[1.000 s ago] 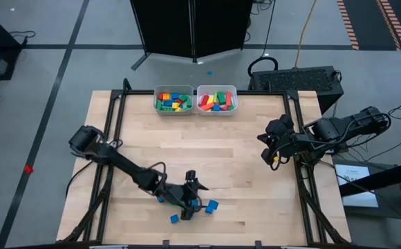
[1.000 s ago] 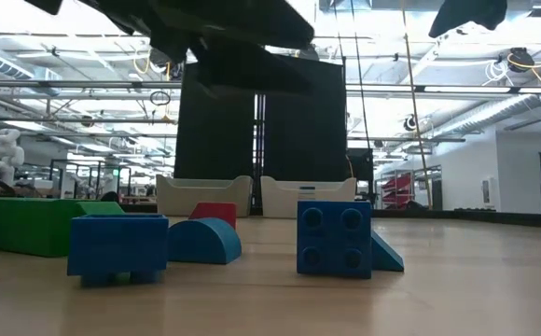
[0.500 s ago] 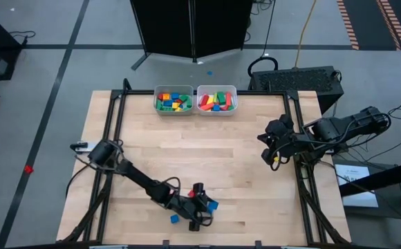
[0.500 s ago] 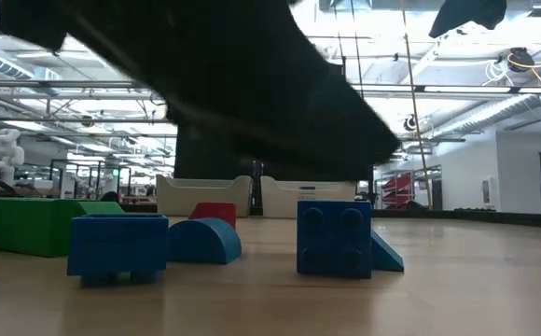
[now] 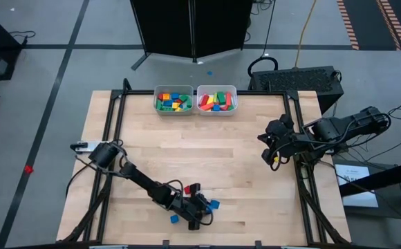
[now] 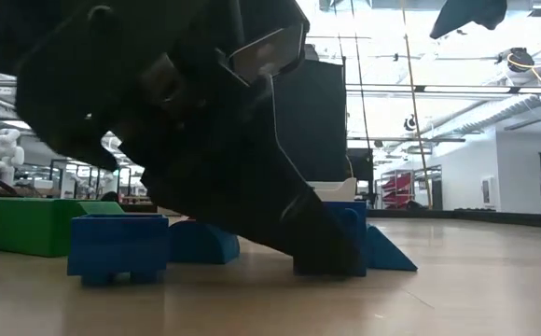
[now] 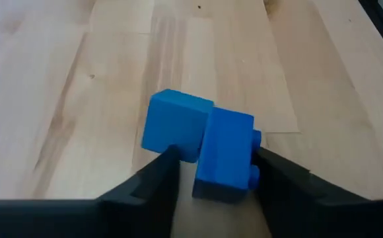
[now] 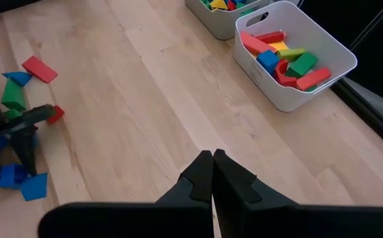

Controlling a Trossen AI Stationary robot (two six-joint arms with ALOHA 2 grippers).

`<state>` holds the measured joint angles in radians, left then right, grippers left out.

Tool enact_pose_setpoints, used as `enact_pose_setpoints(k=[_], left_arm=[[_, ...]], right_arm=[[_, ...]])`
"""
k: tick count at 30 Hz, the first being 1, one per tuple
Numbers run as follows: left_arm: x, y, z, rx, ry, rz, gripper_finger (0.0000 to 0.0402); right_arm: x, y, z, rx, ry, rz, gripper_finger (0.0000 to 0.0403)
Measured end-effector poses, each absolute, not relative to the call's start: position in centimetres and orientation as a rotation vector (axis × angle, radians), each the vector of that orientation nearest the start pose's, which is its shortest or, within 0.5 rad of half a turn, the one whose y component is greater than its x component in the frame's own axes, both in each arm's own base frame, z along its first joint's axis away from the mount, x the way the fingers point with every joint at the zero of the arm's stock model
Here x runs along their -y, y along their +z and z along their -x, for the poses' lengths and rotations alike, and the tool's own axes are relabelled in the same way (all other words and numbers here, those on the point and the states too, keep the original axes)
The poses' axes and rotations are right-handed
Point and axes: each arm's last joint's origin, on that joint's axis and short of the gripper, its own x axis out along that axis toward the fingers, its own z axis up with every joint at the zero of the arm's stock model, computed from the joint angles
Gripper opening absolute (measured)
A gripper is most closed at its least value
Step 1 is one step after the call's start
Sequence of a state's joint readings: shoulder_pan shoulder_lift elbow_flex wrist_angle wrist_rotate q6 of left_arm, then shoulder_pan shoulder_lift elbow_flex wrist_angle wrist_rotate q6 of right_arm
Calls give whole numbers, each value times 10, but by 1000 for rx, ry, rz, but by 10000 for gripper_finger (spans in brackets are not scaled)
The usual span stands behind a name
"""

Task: Sort blocks by size
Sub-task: Put the blue 4-stud game piece into the gray bin

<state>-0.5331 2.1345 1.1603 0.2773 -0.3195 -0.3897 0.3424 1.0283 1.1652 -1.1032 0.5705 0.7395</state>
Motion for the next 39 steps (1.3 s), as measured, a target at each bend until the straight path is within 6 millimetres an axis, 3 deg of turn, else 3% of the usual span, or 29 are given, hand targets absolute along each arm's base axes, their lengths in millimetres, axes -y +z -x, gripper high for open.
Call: enact_pose_setpoints(k=[5, 8, 12, 16, 19, 24, 28, 30, 33, 39], left_arm=[[206, 102, -369, -657, -68, 163, 121], [205, 115, -368, -645, -74, 183, 88], [192, 136, -365, -685, -42, 169, 84], [164, 170, -361, -704, 57, 186, 84], [123, 206, -354, -687, 229, 168, 84], [32, 267, -324, -680, 528, 62, 84], [-43, 294, -293, -702, 681, 13, 84], [-76, 298, -278, -716, 718, 18, 84], [-116, 287, -260, -760, 714, 72, 84], [-160, 252, -237, -858, 661, 109, 99]], right_arm=[[-42, 347, -166, -733, -506, -259, 0], [-43, 347, -166, -734, -506, -258, 0], [-43, 347, -166, -733, -507, -259, 0], [-43, 347, -166, -731, -509, -266, 0], [-43, 347, -166, -728, -510, -272, 0], [-42, 347, -166, -716, -527, -301, 0], [-42, 347, -166, -706, -541, -317, 0], [-42, 347, -166, -695, -557, -320, 0], [-42, 347, -167, -688, -570, -323, 0], [-42, 347, -167, -687, -572, -325, 0]])
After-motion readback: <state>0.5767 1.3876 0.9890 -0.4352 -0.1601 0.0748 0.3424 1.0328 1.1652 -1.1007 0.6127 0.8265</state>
